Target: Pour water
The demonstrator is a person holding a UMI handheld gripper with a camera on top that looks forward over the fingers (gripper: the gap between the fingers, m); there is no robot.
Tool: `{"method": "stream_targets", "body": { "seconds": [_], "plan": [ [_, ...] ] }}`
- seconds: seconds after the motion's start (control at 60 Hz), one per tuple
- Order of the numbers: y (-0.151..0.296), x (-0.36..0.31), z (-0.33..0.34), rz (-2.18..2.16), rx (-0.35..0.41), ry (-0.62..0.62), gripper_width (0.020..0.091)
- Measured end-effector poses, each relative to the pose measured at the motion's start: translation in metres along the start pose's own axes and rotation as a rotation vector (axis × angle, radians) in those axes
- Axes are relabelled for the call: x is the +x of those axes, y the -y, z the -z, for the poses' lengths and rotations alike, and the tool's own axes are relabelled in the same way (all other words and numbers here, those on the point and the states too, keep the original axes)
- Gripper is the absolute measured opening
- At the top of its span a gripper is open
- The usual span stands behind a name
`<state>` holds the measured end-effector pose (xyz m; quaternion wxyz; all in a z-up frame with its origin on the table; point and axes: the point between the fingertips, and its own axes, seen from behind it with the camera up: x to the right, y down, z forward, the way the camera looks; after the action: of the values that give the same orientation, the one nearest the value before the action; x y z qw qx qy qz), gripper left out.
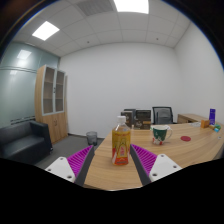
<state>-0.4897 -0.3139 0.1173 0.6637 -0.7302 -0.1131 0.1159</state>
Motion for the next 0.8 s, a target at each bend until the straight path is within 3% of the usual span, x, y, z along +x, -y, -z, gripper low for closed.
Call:
{"method": "stream_targets", "body": {
  "seconds": [0.033, 0.383, 0.417, 0.45, 0.65, 0.8],
  "plan": [
    [0.014, 0.019, -0.010, 0.010, 0.000, -0.011, 0.0796],
    [-0.013, 0.031, -0.149, 0.009, -0.065, -0.024, 0.0786],
    [-0.013, 0.030, -0.156, 0.012, -0.068, -0.021, 0.0735],
    [-0.011, 0.034, -0.163, 0.015, -0.064, -0.033, 0.0586],
    [-0.014, 0.044, -0.172, 0.003, -0.040, -0.068, 0.0435],
    [-0.010, 0.056, -0.181, -0.079, -0.057, -0.070, 0.0434]
  ]
}}
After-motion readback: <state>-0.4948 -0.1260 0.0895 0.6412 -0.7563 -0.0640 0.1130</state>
